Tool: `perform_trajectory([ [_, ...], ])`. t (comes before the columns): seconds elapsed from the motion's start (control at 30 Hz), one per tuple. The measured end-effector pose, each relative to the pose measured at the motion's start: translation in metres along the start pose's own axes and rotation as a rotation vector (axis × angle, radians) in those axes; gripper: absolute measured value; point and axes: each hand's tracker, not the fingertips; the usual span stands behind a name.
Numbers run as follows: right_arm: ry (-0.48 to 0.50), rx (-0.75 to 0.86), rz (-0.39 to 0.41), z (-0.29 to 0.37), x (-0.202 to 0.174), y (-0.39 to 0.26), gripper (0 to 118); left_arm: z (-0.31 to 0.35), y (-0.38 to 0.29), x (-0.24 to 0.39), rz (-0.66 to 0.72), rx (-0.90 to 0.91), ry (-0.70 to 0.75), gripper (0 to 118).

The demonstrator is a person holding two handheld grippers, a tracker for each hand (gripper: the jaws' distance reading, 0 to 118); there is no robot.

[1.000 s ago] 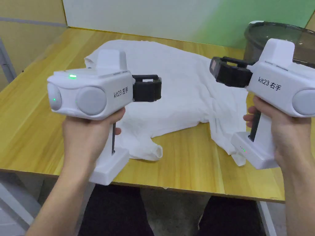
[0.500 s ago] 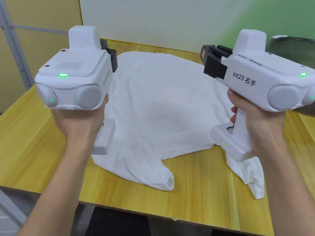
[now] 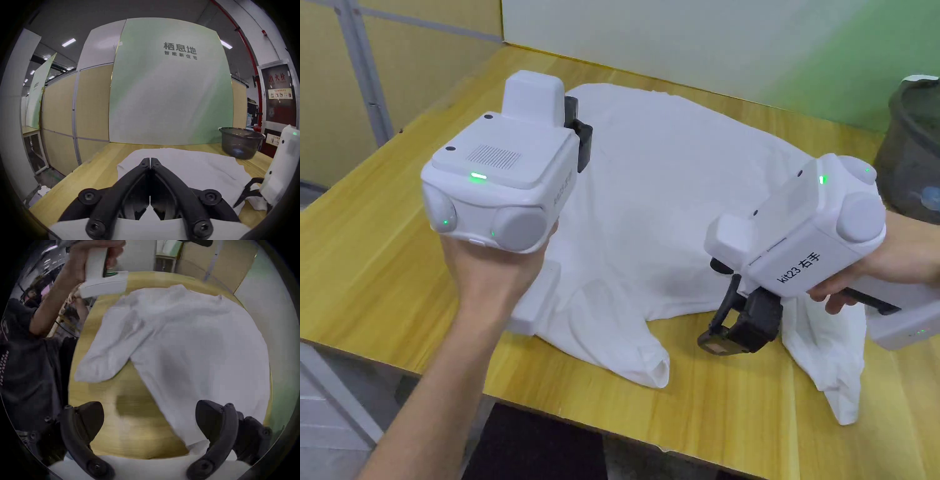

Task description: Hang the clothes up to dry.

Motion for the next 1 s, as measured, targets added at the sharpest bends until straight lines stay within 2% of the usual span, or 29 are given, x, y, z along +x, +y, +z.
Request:
perform_trajectory([
  [0.07, -0.063, 0.09, 0.002, 0.0, 0.012, 0.002, 114, 0.001, -0.002, 0.0, -0.002, -0.006, 0.0, 0],
  [0.1, -0.061, 0.102, -0.016, -0.001, 0.017, 0.003, 114, -0.004, -0.004, 0.0, -0.013, -0.013, 0.004, 0],
  [0.27, -0.04, 0.04, -0.007, -0.014, 0.028, 0.001, 112, -0.006, -0.007, -0.005, -0.004, -0.023, 0.0, 0],
  [0.33, -0.035, 0.016, 0.0, -0.016, 0.028, 0.0, 85, -0.006, -0.01, -0.007, -0.009, -0.023, 0.008, 0],
  [0.37, -0.033, 0.018, 0.001, -0.016, 0.028, 0.0, 81, -0.006, -0.009, -0.005, -0.01, -0.026, 0.011, 0],
  [0.4, 0.032, 0.037, -0.033, -0.015, 0.028, 0.0, 73, -0.007, -0.01, -0.007, -0.007, -0.028, 0.011, 0],
  [0.43, 0.017, 0.047, -0.05, -0.015, 0.027, -0.001, 68, -0.008, -0.011, -0.008, -0.003, -0.033, 0.009, 0],
  [0.47, -0.014, 0.05, -0.033, -0.013, 0.023, -0.001, 62, -0.009, -0.012, -0.008, -0.002, -0.035, 0.013, 0],
  [0.5, -0.016, 0.051, -0.029, -0.012, 0.019, -0.001, 44, -0.01, -0.013, -0.007, -0.002, -0.035, 0.019, 0],
  [0.53, 0.04, 0.055, -0.078, -0.012, 0.021, 0.001, 11, -0.011, -0.013, -0.007, 0.001, -0.04, 0.019, 0],
  [0.6, -0.048, 0.12, -0.047, -0.009, 0.016, 0.003, 8, -0.011, -0.013, -0.007, 0.006, -0.048, 0.008, 0],
  [0.63, -0.061, 0.142, -0.055, -0.009, 0.012, 0.001, 8, -0.01, -0.012, -0.004, 0.002, -0.047, 0.009, 0],
  [0.7, -0.008, 0.126, -0.063, -0.012, 0.015, 0.0, 8, -0.009, -0.012, -0.002, -0.004, -0.047, 0.012, 0],
  [0.8, 0.008, 0.142, -0.034, -0.013, 0.008, -0.005, 8, -0.007, -0.013, 0.002, -0.003, -0.05, -0.008, 0],
  [0.9, 0.011, 0.175, -0.061, -0.006, 0.0, -0.014, 8, -0.007, -0.013, 0.007, -0.007, -0.05, -0.014, 0],
  [1.0, 0.06, 0.178, -0.089, 0.005, -0.012, -0.033, 8, -0.006, -0.012, 0.012, 0.008, -0.052, -0.04, 0],
])
